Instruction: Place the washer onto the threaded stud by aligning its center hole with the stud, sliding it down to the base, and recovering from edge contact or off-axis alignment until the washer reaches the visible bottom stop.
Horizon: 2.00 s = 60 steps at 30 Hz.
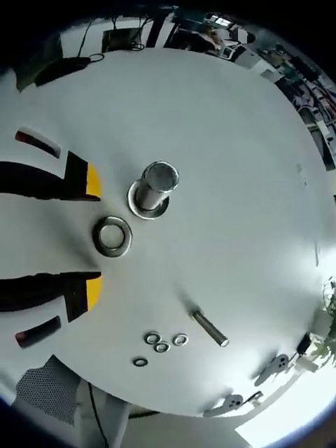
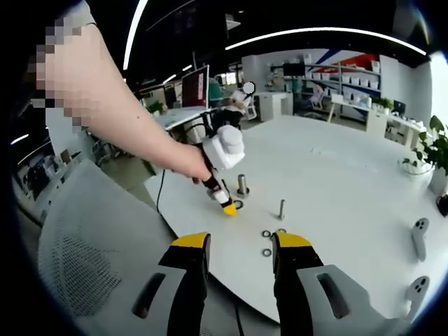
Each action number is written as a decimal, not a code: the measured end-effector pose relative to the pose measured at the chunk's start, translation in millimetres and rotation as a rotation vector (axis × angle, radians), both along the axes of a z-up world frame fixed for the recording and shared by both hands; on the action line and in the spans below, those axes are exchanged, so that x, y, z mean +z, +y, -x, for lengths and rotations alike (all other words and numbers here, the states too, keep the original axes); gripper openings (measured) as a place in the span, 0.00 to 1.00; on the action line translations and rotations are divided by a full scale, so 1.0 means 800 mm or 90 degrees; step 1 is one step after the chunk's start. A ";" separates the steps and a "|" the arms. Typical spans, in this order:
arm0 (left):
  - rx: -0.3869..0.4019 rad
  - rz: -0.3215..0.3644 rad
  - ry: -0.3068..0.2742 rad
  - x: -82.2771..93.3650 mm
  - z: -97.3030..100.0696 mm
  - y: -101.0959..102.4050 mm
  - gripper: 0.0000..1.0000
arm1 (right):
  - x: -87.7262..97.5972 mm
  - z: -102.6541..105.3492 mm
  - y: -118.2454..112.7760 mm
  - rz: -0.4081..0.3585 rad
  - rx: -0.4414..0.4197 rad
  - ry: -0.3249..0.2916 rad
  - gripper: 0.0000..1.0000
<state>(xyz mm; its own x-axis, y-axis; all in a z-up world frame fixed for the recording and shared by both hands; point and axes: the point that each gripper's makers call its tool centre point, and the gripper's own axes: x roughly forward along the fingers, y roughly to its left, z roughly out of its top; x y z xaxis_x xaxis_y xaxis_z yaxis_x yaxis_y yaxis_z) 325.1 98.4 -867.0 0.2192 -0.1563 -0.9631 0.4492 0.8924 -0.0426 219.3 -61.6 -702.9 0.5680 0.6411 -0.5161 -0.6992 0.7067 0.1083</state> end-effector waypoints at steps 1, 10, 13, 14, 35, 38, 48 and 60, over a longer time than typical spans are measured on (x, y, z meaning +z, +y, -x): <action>-0.015 -0.005 -0.001 0.000 0.002 -0.001 0.39 | 0.000 0.000 0.000 0.000 0.001 0.000 0.37; -0.023 -0.025 -0.016 0.000 0.003 -0.002 0.38 | -0.001 0.000 0.000 -0.001 0.000 0.002 0.37; -0.031 -0.028 -0.010 0.000 0.003 -0.003 0.38 | 0.000 0.001 0.001 0.000 0.004 0.001 0.37; -0.032 -0.028 -0.009 0.000 0.004 -0.003 0.38 | 0.000 0.001 0.001 0.001 0.004 0.000 0.37; -0.008 -0.013 -0.035 0.001 0.009 -0.003 0.31 | -0.001 0.001 0.002 0.001 0.004 0.001 0.37; -0.005 -0.006 -0.049 0.000 0.010 -0.004 0.29 | -0.001 0.001 0.001 0.001 0.003 0.002 0.37; 0.017 0.010 -0.079 0.000 0.012 -0.003 0.24 | -0.002 0.002 0.002 0.003 0.008 0.003 0.37; 0.015 0.019 -0.093 0.001 0.014 -0.004 0.23 | -0.002 0.003 0.004 0.002 0.010 0.004 0.37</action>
